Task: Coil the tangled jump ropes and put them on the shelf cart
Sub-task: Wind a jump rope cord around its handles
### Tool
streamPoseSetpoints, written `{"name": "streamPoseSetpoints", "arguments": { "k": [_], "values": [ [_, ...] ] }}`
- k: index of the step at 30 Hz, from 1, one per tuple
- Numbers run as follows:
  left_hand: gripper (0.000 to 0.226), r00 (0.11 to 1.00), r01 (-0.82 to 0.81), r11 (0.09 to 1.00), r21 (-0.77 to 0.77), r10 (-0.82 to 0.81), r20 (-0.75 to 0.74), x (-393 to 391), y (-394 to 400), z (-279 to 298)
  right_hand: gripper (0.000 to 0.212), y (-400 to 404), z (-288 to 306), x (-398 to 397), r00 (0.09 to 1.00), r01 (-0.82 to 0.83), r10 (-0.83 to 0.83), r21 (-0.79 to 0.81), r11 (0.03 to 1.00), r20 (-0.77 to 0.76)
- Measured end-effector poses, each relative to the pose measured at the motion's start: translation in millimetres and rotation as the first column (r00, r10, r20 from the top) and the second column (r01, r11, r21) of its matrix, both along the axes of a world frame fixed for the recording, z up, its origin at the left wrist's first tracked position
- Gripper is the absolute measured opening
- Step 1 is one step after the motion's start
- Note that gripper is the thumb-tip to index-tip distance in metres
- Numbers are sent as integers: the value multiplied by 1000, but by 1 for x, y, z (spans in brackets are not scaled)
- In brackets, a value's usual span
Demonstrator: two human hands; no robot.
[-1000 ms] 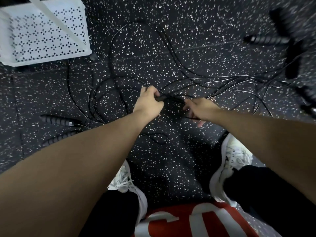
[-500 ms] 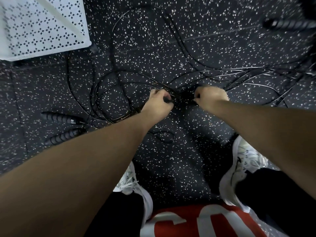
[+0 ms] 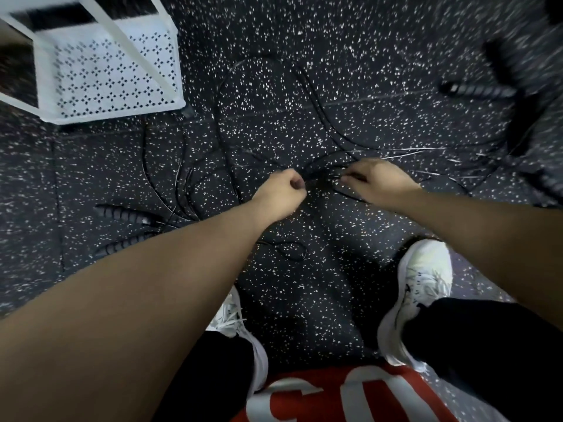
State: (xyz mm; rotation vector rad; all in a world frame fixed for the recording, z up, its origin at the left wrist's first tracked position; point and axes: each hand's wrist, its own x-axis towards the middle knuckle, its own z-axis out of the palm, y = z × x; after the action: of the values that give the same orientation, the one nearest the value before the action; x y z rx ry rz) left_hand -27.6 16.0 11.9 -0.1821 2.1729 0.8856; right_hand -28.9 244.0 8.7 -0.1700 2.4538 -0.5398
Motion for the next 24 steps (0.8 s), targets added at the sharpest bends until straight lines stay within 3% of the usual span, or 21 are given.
{"name": "streamPoseSetpoints", "arguments": {
  "k": [4, 7, 9, 13, 15, 17, 24],
  "values": [
    [46, 995, -50, 999, -3, 50, -87, -1, -7, 34, 28, 0, 55, 2, 996, 61, -67, -102, 993, -62],
    [66, 966, 98, 987, -129, -126, -227, 1, -2, 66, 25, -3, 91, 6, 992, 83, -96, -141, 986, -85],
    [59, 936, 216, 963, -161, -251, -246, 2, 7, 89, 21, -7, 113, 9, 988, 104, -124, -200, 974, -90],
    [21, 967, 189, 980, 67, -174, -188, 8, 15, 136, 10, -12, 158, 19, 989, 115, -136, -299, 947, -53],
    [19, 957, 247, 964, 101, -226, -184, 15, 10, 158, 4, -11, 180, 27, 995, 82, -94, -303, 949, -25],
    [16, 954, 270, 953, 138, -244, -175, 23, 6, 181, 12, -8, 198, 36, 998, 60, -59, -299, 952, 10],
    [17, 883, 332, 943, -17, -317, -345, 45, 6, 244, 20, -5, 250, 60, 976, 52, -63, -60, 997, -208]
  ]
}}
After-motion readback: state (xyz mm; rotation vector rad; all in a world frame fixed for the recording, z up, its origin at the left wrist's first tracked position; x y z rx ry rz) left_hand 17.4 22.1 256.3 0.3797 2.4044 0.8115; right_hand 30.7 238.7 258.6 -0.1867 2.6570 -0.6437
